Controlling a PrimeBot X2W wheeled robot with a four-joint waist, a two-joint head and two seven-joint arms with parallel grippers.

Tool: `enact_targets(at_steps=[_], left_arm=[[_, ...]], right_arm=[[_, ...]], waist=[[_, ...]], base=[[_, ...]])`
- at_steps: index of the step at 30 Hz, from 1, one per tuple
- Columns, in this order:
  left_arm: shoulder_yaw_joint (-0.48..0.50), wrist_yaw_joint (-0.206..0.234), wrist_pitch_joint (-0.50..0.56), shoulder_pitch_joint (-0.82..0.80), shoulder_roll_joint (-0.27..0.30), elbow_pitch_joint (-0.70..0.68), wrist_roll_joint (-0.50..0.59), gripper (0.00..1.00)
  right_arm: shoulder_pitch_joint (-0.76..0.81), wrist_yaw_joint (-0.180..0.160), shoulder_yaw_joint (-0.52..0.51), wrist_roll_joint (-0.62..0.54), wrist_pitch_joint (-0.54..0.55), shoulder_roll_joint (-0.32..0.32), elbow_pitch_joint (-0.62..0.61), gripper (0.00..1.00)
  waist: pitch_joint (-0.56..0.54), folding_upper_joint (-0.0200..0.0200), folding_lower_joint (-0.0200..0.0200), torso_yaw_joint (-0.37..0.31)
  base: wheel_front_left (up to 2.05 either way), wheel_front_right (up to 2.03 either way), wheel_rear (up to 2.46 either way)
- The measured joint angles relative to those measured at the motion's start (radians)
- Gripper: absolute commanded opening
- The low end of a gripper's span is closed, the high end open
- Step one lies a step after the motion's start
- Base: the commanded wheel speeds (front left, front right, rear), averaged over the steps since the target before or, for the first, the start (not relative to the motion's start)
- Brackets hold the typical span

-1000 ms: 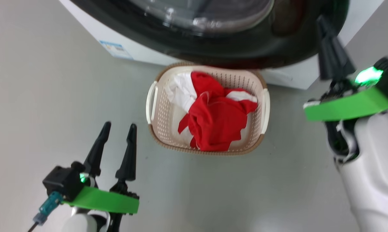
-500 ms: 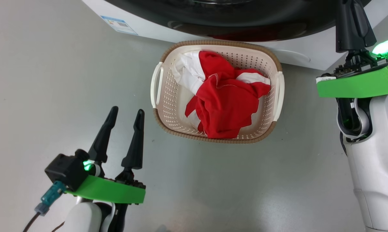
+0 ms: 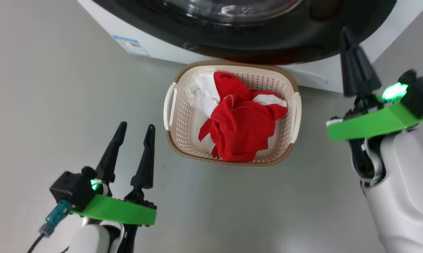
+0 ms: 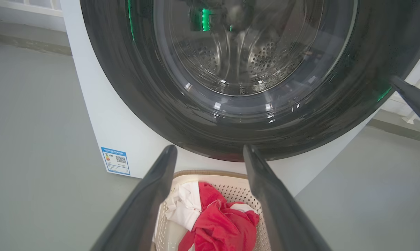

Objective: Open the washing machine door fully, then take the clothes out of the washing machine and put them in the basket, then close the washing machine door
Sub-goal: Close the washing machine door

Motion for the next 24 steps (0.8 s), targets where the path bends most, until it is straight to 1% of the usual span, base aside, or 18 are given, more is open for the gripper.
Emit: enact_targets(at_steps=[1,2,3,5,7,14,24], left_arm=[[0.002,0.000,0.000,0.002,0.000,0.001,0.003,1.00],[0.006,0.000,0.000,0.008,0.000,0.003,0.003,1.00],[0.007,0.000,0.000,0.016,0.000,0.005,0.004,1.00],[0.009,0.000,0.000,0.029,0.000,0.012,0.011,1.00],[0.010,0.000,0.000,0.040,0.000,0.021,0.020,1.00],[0.025,0.000,0.000,0.079,0.001,0.033,0.048,1.00],[0.050,0.000,-0.003,0.137,0.003,0.053,0.075,1.00]], right_arm=[[0.015,0.000,0.004,0.000,0.000,0.001,0.002,0.02],[0.029,0.000,0.008,0.000,0.000,0.001,0.005,0.09],[0.042,0.000,0.012,0.000,0.000,0.000,0.006,0.20],[0.069,0.000,0.026,0.001,0.000,0.001,0.011,0.45],[0.100,0.000,0.034,0.003,0.000,0.003,0.015,1.00],[0.218,0.000,0.052,0.020,0.000,0.007,0.025,1.00],[0.363,0.000,0.022,0.020,0.000,0.016,0.028,1.00]], waist=[[-0.007,0.0001,0.0000,-0.002],[-0.015,0.0000,0.0000,-0.005],[-0.023,0.0000,0.0000,-0.008],[-0.039,0.0000,-0.0001,-0.013],[-0.055,0.0000,0.0000,-0.019],[-0.113,0.0000,-0.0001,-0.045],[-0.192,0.0000,0.0000,-0.095]], base=[[0.00,0.00,0.00],[0.00,0.00,0.00],[0.00,0.00,0.00],[0.00,0.00,0.00],[0.00,0.00,0.00],[0.00,0.00,0.00],[0.00,0.00,0.00]])
